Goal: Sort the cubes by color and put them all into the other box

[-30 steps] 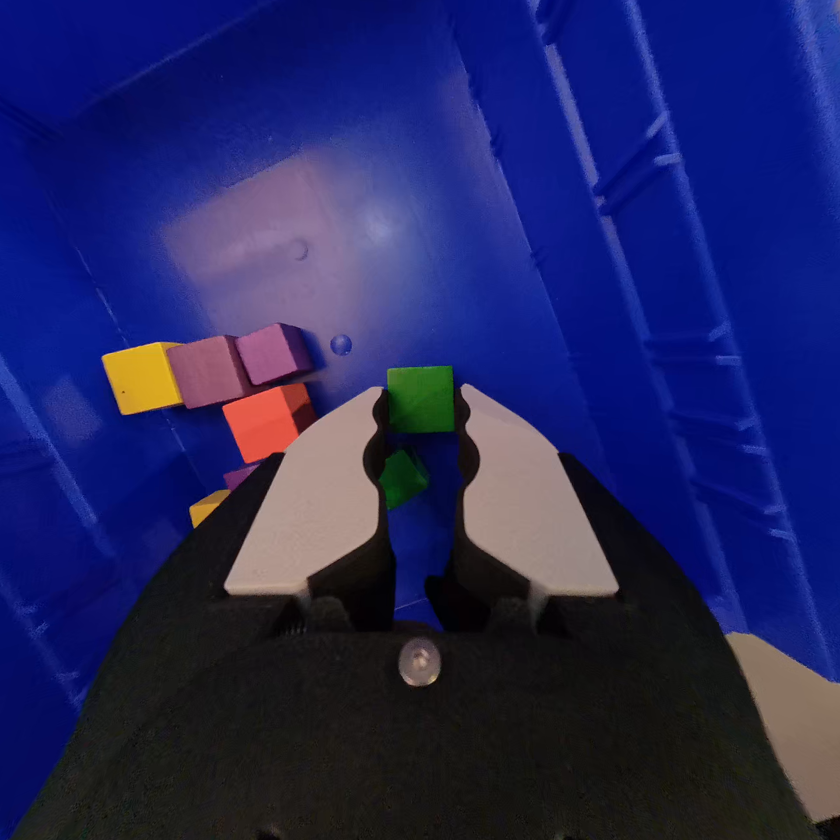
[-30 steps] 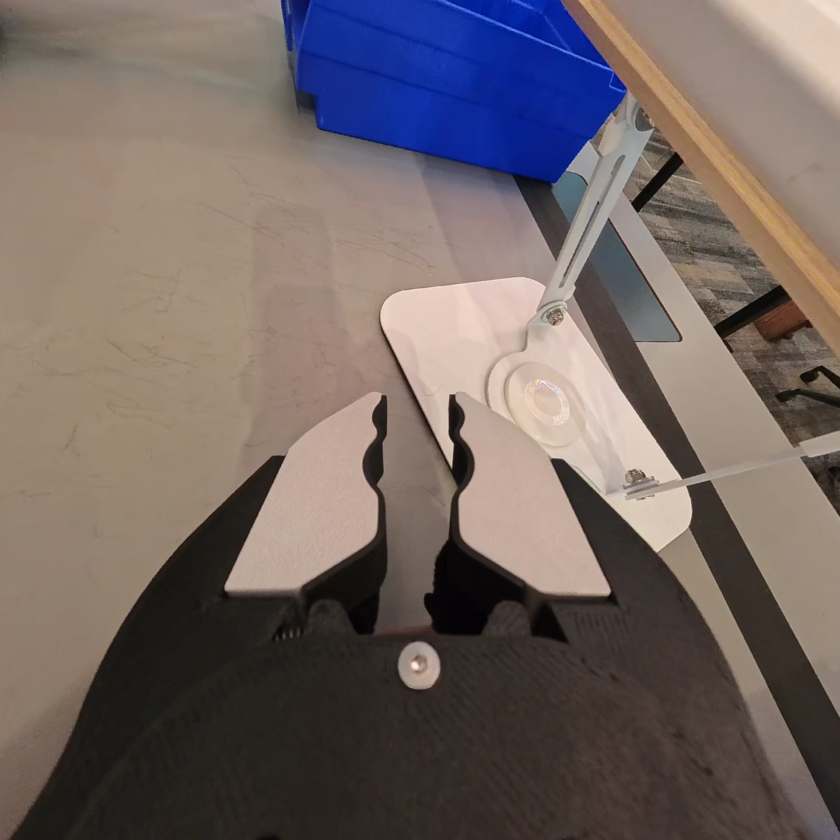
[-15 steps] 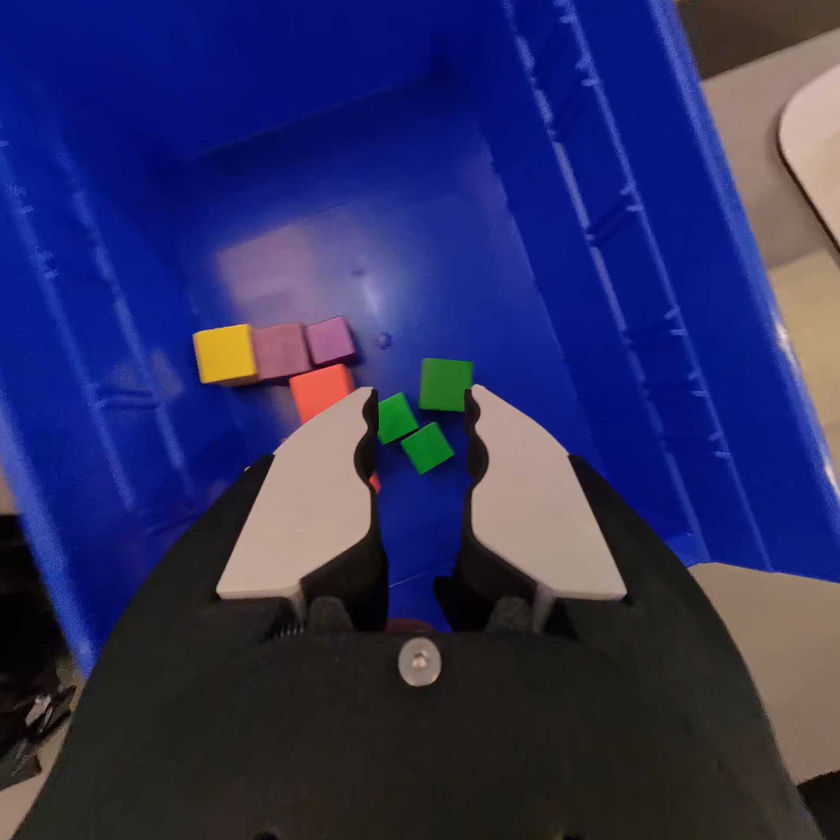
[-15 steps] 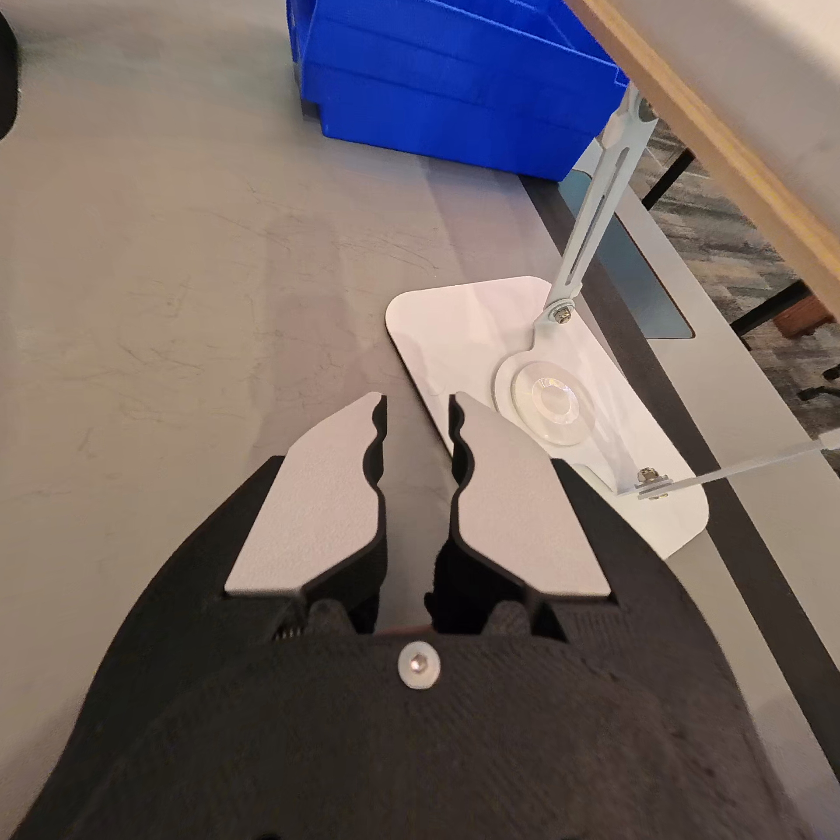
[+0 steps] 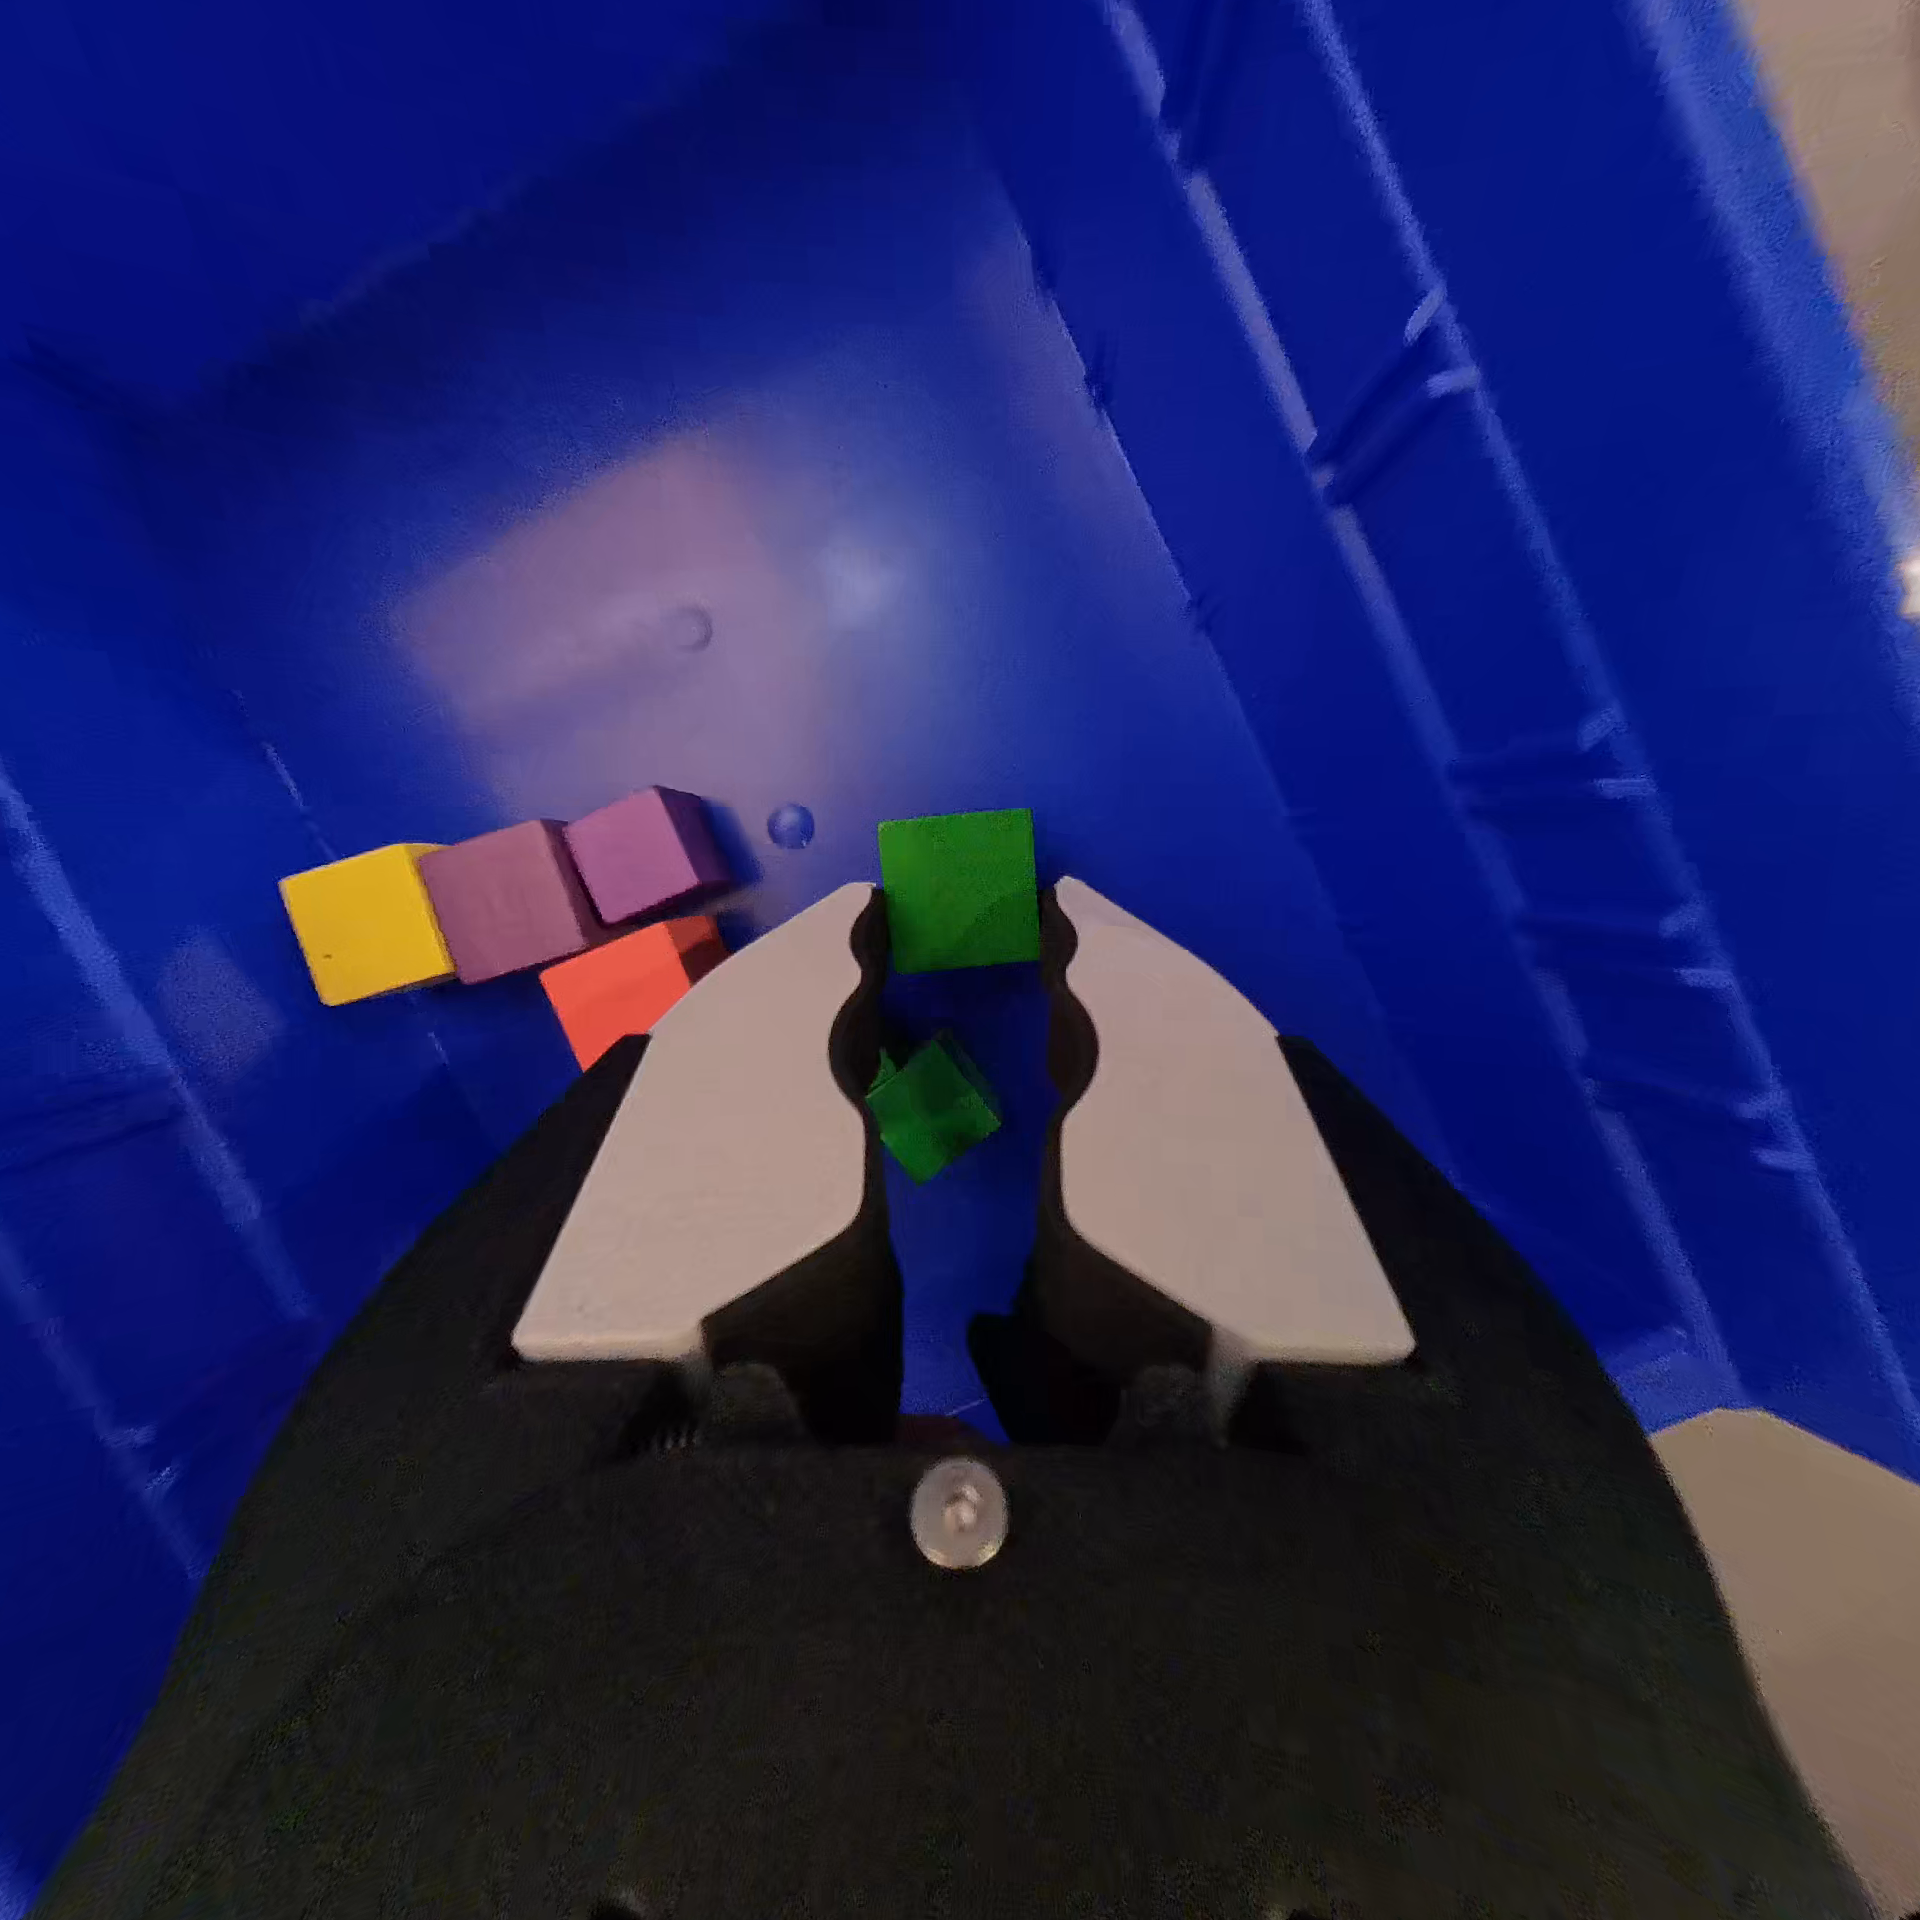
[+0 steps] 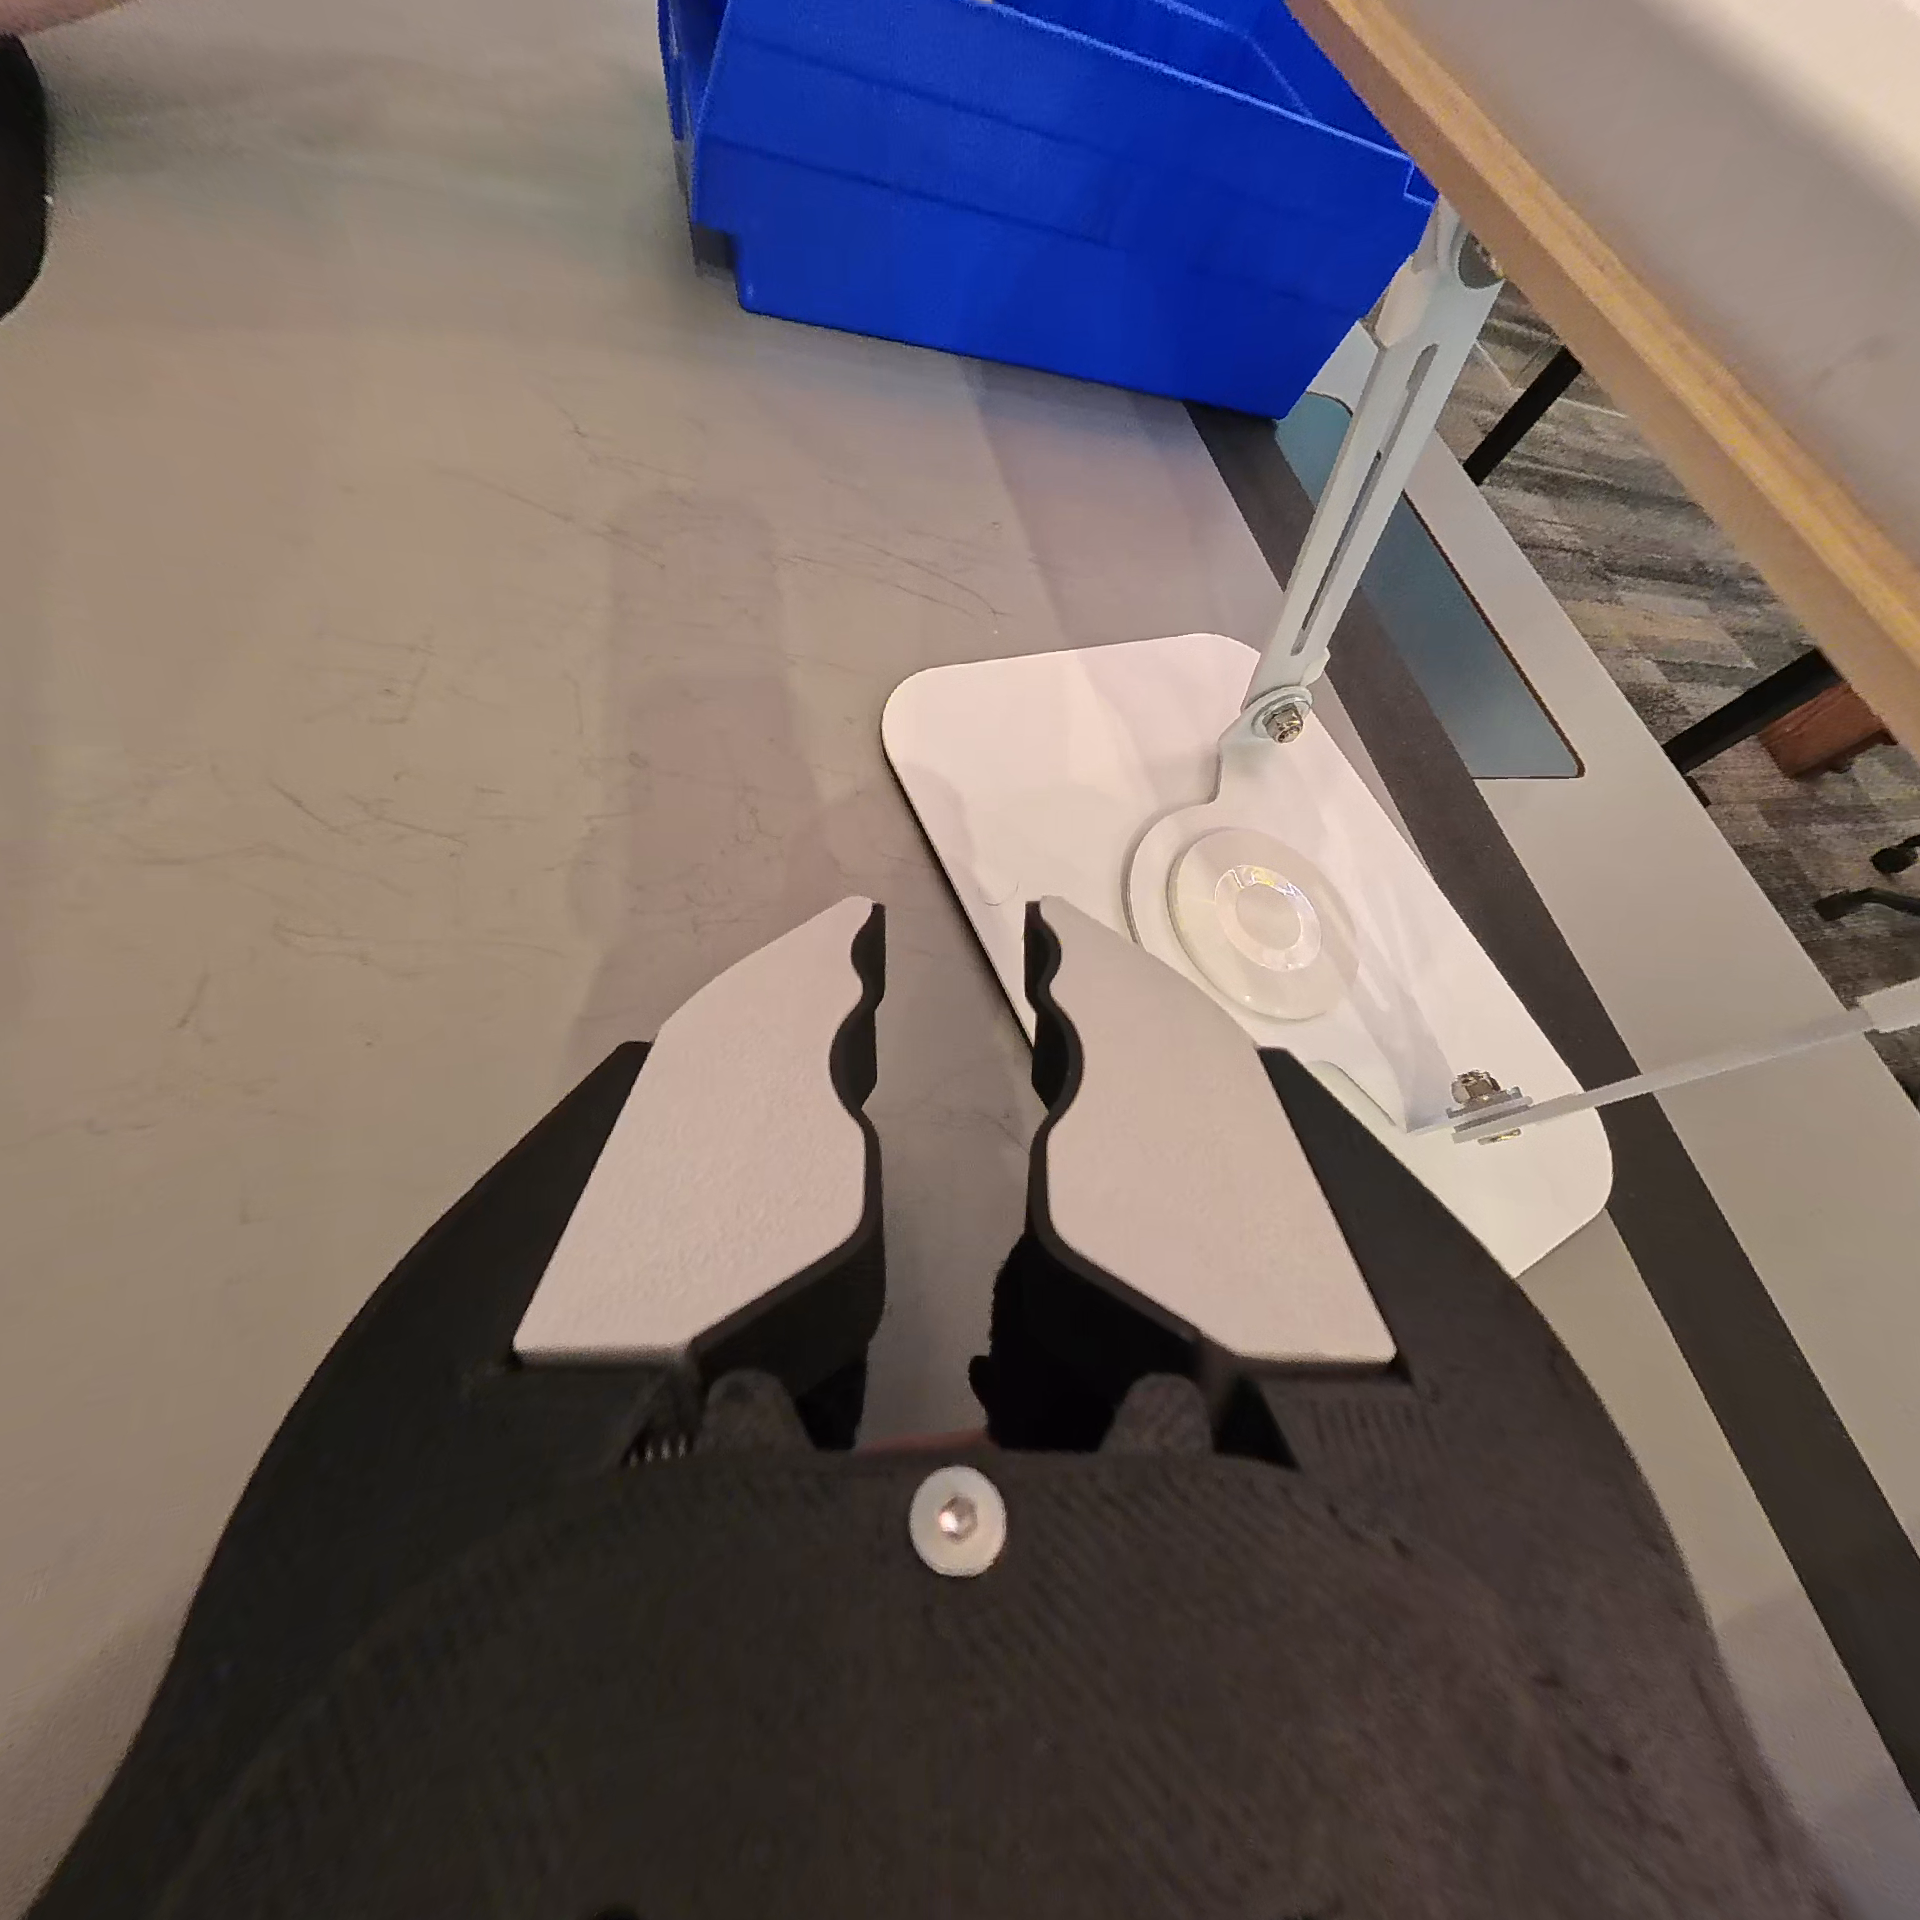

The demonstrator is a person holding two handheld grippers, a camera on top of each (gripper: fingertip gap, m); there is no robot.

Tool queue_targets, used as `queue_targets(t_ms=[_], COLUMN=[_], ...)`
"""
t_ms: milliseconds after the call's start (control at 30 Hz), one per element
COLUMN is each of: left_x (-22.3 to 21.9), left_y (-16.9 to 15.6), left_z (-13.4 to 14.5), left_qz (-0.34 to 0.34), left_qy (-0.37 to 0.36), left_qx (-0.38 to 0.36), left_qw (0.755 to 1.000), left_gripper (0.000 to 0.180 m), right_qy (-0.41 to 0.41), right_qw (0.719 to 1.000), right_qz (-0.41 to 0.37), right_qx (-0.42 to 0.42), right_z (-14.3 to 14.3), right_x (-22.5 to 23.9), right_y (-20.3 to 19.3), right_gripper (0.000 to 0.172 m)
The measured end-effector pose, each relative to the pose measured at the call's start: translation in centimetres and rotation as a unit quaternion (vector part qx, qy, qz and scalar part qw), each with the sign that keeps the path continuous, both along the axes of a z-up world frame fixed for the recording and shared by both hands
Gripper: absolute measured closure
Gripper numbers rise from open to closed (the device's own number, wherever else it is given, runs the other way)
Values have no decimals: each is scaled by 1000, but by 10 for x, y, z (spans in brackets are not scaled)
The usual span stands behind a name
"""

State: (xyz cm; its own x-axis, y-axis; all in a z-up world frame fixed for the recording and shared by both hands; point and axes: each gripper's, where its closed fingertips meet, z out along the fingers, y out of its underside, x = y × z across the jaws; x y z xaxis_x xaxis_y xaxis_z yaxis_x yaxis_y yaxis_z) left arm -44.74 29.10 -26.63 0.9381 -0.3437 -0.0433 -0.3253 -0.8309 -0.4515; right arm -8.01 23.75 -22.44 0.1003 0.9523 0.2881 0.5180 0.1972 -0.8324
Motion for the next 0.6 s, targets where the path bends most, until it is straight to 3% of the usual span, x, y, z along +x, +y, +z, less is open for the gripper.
queue_targets(t_ms=[133,267,433,600], left_x=[2,26,110,223], left_y=[5,2,-26,-63], left_z=[36,101,203,258], left_qz=[-6,-55,-206,-355], left_qy=[-45,-130,-207,-263], left_qx=[78,190,329,398], left_qw=[996,971,898,804], left_gripper=[152,153,153,153], right_qy=[13,67,175,280], right_qw=[1000,998,983,958], right_qz=[4,13,41,47], right_qx=[-6,-16,-37,-46], right_z=[7,38,103,166], right_x=[-1,-4,-4,2], right_y=[-2,-9,-29,-47], right_gripper=[145,139,143,138])
